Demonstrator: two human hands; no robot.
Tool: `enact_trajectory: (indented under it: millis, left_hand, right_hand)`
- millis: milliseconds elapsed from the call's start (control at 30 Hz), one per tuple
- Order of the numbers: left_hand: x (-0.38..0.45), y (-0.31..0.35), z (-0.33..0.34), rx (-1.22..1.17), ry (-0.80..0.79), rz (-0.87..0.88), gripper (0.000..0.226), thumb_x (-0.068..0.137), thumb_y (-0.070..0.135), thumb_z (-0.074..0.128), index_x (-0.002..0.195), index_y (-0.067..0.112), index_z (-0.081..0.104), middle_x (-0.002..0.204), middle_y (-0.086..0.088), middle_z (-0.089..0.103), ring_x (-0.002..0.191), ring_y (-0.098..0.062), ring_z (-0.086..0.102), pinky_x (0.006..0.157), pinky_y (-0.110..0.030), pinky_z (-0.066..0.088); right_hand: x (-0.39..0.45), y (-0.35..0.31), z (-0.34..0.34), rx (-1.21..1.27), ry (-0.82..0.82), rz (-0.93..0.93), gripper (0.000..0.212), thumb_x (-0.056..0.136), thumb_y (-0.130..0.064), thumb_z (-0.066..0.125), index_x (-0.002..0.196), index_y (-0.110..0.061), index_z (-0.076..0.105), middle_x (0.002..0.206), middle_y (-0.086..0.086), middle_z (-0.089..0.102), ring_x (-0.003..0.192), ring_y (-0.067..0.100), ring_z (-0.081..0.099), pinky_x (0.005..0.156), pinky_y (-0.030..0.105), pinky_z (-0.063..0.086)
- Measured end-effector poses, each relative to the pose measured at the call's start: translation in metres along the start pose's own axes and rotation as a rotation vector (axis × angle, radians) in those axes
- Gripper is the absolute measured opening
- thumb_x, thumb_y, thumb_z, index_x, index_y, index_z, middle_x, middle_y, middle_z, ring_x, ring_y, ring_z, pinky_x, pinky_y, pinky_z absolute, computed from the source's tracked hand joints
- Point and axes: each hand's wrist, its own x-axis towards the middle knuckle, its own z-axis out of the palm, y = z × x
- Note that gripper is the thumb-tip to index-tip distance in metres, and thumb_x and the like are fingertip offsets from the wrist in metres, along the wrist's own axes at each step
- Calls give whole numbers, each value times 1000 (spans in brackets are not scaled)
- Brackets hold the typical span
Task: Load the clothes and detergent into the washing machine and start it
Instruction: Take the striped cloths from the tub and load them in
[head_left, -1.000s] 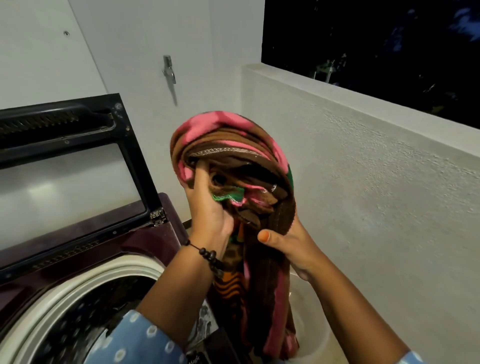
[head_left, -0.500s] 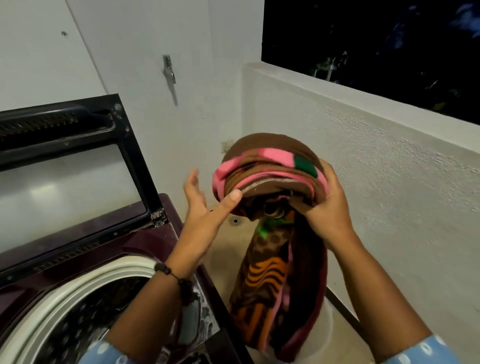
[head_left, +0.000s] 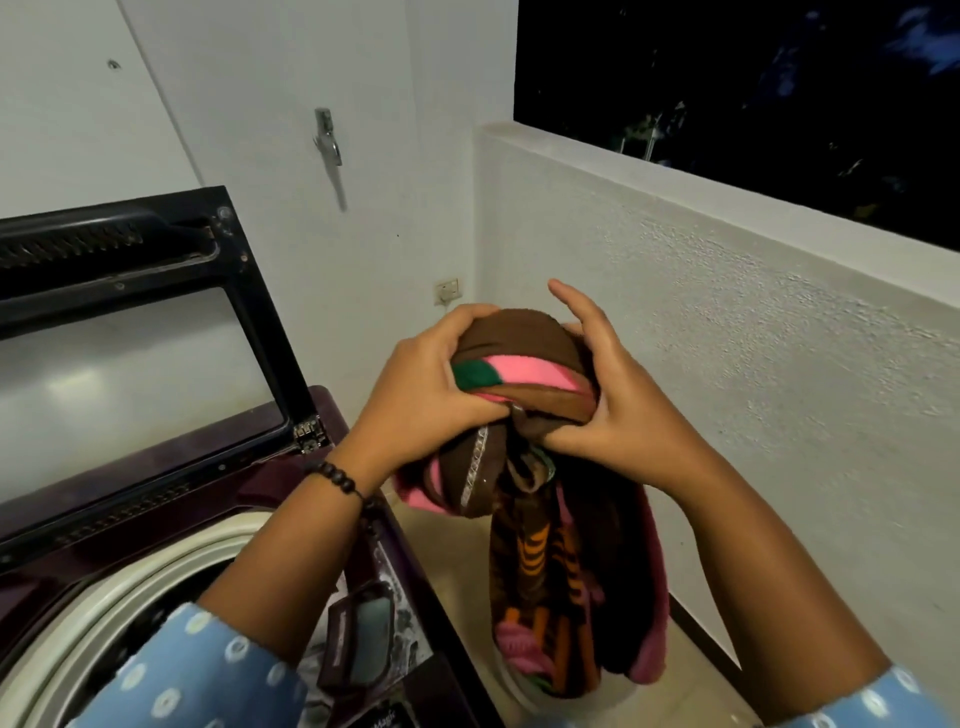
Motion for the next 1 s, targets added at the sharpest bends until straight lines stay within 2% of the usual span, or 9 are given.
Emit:
enact_trajectory:
  millis: [100,167,333,400,467,533,633,767,1000]
  left_hand:
    - [4,-1,-8,-256,75,-18,66,57,20,73,121,25,56,111,4,69,100,-7,67,88,-23,52]
    - [8,0,-16,-435,174,-29,56,65,5,66,119,19,58,103,0,69,91,-9,69,80,-21,53]
    - [11,0,-24,-937,400,-63,27,77,5,62,103,5,62,81,0,72,80,-14,69,73,-28,56]
    - [12,-2,-24,-1074,395,-68,36,78,15,71,110,1,60,91,-6,70,90,-20,68,80,-34,55]
    - [13,-5,-22,-1162,371,-89,65,65,27,86,117,1,57,102,-11,64,99,-25,64,89,-41,53]
    - [11,-5,-14,-1216,339,-124,72,54,35,91,112,4,61,101,-11,65,96,-24,65,89,-41,54]
    - [1,-6,1,-1283,283,-128,60,53,39,90,99,8,67,90,-6,72,84,-18,70,75,-32,58]
    - [-8,-16,2,-1249,302,-215,69,43,37,93,103,11,69,98,-7,72,93,-21,69,81,-34,57]
    - [-15,-25,-20,-1101,207,-211,51,44,40,92,87,17,78,89,-2,76,84,-16,72,74,-28,58]
  right_hand:
    - [-11,13,-4,227,-87,90,129,59,-39,90,147,-53,-2,146,-21,32,132,4,45,109,35,42]
    - [-18,23,-2,350,-110,159,134,53,-43,91,146,-55,-4,148,-27,27,133,1,43,110,40,41]
    - [-30,37,10,536,-81,224,142,45,-53,91,150,-44,-4,156,-7,29,135,7,43,111,45,38]
    - [-29,36,15,581,-69,229,144,43,-54,92,150,-44,-5,155,-3,31,134,11,46,110,46,40]
    - [-27,33,21,630,-59,226,145,42,-53,92,151,-42,-3,150,-2,37,130,12,50,107,41,44]
    - [-26,31,26,681,-37,225,143,39,-52,93,151,-31,6,141,-1,48,124,12,55,101,34,49]
    - [-24,25,36,765,39,227,130,39,-43,96,146,-17,27,127,5,62,116,18,62,93,32,53]
    - [-23,21,38,803,200,182,84,53,-20,83,129,-23,48,110,-4,71,105,16,67,83,25,54]
    - [-24,22,26,832,268,263,46,52,-34,68,94,-16,67,76,-7,74,75,9,70,65,19,53]
